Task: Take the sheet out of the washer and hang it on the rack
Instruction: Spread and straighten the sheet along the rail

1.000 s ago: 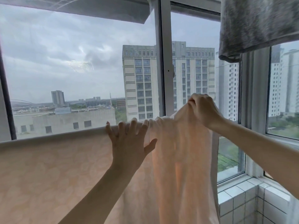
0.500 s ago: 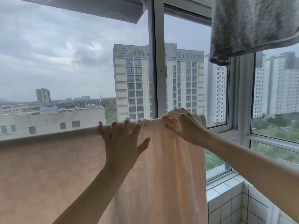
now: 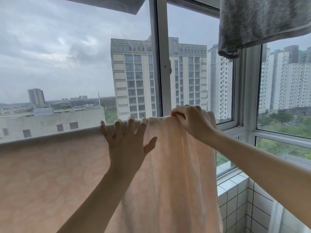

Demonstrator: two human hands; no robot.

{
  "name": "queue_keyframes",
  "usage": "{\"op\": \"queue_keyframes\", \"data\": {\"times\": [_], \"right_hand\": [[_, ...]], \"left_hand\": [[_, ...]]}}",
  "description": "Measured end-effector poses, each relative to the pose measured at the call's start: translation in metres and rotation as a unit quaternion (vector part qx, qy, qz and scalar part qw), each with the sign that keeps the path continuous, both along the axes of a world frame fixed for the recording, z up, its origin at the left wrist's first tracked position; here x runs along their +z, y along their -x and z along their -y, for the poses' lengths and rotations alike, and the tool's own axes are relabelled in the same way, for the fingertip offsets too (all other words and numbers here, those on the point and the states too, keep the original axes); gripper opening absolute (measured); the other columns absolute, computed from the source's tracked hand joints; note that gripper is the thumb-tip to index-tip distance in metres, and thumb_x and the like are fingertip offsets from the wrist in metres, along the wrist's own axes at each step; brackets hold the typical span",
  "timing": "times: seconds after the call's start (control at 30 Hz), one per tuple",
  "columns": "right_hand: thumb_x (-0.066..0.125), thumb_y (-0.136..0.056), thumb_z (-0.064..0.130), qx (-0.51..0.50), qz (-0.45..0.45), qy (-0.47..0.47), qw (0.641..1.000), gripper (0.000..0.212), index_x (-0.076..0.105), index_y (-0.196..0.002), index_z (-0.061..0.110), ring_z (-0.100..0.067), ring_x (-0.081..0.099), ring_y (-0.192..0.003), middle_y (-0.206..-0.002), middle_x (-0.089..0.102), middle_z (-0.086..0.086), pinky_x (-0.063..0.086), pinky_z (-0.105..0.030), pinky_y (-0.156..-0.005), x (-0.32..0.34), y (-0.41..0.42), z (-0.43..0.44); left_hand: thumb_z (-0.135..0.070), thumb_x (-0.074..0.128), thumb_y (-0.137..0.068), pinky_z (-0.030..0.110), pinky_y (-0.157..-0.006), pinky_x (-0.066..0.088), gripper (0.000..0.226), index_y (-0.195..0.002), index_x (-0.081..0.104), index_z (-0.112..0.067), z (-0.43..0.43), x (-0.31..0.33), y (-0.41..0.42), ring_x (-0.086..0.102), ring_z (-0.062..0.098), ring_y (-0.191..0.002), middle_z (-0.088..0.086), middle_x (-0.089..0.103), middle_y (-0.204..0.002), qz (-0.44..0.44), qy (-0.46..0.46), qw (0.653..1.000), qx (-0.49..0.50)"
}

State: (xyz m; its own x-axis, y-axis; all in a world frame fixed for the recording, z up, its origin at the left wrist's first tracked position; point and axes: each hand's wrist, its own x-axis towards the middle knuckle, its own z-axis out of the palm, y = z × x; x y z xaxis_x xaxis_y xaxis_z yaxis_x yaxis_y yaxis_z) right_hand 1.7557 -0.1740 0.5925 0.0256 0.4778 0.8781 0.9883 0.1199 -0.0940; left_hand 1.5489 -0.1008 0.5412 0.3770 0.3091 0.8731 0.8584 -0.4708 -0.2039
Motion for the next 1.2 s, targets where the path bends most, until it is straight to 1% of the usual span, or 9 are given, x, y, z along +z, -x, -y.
{"op": "queue_keyframes", "data": {"times": [0.1, 0.17, 0.27, 0.33, 0.47, 0.6, 0.77, 1.0, 1.2], "right_hand": [[0.049, -0.094, 0.007, -0.031, -0.019, 0.070, 0.997, 0.026, 0.070, -0.102, 0.021, -0.010, 0.066, -0.082, -0.093, 0.073, 0.005, 0.053, -0.028, -0.081, 0.001, -0.008, 0.004], [0.054, -0.094, 0.015, -0.033, -0.028, 0.100, 0.994, 0.023, 0.068, -0.110, 0.022, -0.018, 0.068, -0.093, -0.101, 0.073, 0.004, 0.051, -0.041, -0.089, -0.001, -0.013, 0.009], [0.066, -0.088, 0.035, -0.008, -0.071, 0.117, 0.991, 0.024, 0.071, -0.110, 0.026, -0.013, 0.066, -0.098, -0.103, 0.073, 0.008, 0.049, -0.034, -0.093, -0.001, -0.013, 0.014], [0.072, -0.082, 0.041, 0.025, -0.112, 0.119, 0.986, 0.027, 0.072, -0.104, 0.024, 0.001, 0.065, -0.093, -0.094, 0.072, 0.014, 0.046, -0.013, -0.087, 0.001, -0.010, 0.015], [0.079, -0.077, 0.032, 0.067, -0.125, 0.096, 0.985, 0.020, 0.074, -0.094, 0.021, 0.030, 0.051, -0.074, -0.075, 0.060, 0.029, 0.032, 0.008, -0.068, 0.004, -0.005, 0.008], [0.077, -0.080, 0.020, 0.100, -0.128, 0.075, 0.984, 0.007, 0.076, -0.084, 0.025, 0.012, 0.063, -0.078, -0.077, 0.068, 0.022, 0.049, -0.011, -0.080, 0.011, -0.005, 0.003], [0.071, -0.084, 0.011, 0.065, -0.019, 0.043, 0.997, 0.006, 0.073, -0.088, 0.014, 0.009, 0.058, -0.070, -0.079, 0.065, 0.014, 0.046, -0.007, -0.077, 0.023, -0.019, -0.001], [0.055, -0.094, 0.010, -0.133, -0.085, 0.041, 0.987, 0.015, 0.068, -0.099, 0.004, -0.025, 0.063, -0.090, -0.099, 0.069, -0.013, 0.050, -0.032, -0.077, 0.028, -0.108, 0.014], [0.056, -0.094, 0.009, -0.108, -0.113, 0.037, 0.987, 0.013, 0.068, -0.097, 0.004, -0.028, 0.064, -0.092, -0.097, 0.070, -0.013, 0.046, -0.027, -0.077, 0.024, -0.129, 0.017]], "left_hand": [[-0.068, 0.028, -0.090, 0.070, -0.105, 0.014, 0.063, -0.131, 0.052, -0.026, 0.000, 0.001, 0.000, 0.049, 0.037, -0.109, 0.008, 0.055, -0.124, -0.006, 0.011, 1.000, 0.009], [-0.068, 0.028, -0.090, 0.070, -0.105, 0.014, 0.063, -0.130, 0.052, -0.026, 0.001, 0.001, 0.000, 0.049, 0.037, -0.110, 0.009, 0.055, -0.124, -0.006, 0.014, 1.000, 0.009], [-0.067, 0.030, -0.090, 0.070, -0.105, 0.014, 0.062, -0.129, 0.054, -0.024, 0.003, 0.001, -0.001, 0.049, 0.038, -0.109, 0.009, 0.056, -0.122, -0.001, 0.009, 1.000, 0.008], [-0.066, 0.031, -0.090, 0.070, -0.105, 0.014, 0.061, -0.128, 0.054, -0.024, 0.006, 0.001, -0.002, 0.049, 0.038, -0.109, 0.009, 0.056, -0.122, 0.002, 0.008, 1.000, 0.005], [-0.065, 0.031, -0.089, 0.070, -0.104, 0.015, 0.060, -0.127, 0.054, -0.025, 0.008, 0.002, 0.002, 0.048, 0.038, -0.108, 0.009, 0.055, -0.124, 0.000, 0.013, 1.000, 0.014], [-0.063, 0.031, -0.089, 0.071, -0.104, 0.016, 0.059, -0.129, 0.053, -0.025, 0.009, 0.002, 0.009, 0.050, 0.038, -0.109, 0.010, 0.054, -0.127, -0.007, 0.024, 0.999, 0.030], [-0.062, 0.031, -0.090, 0.071, -0.103, 0.018, 0.058, -0.128, 0.055, -0.024, 0.017, 0.004, 0.007, 0.050, 0.039, -0.109, 0.010, 0.055, -0.128, -0.007, 0.032, 0.999, 0.034], [-0.061, 0.028, -0.090, 0.071, -0.103, 0.019, 0.058, -0.128, 0.055, -0.025, 0.023, 0.006, -0.009, 0.050, 0.037, -0.107, 0.007, 0.055, -0.122, -0.002, 0.036, 0.998, 0.045], [-0.060, 0.024, -0.089, 0.070, -0.105, 0.020, 0.060, -0.116, 0.061, -0.022, 0.034, 0.012, -0.031, 0.051, 0.039, -0.103, 0.005, 0.060, -0.112, 0.019, 0.063, 0.996, 0.059]]}}
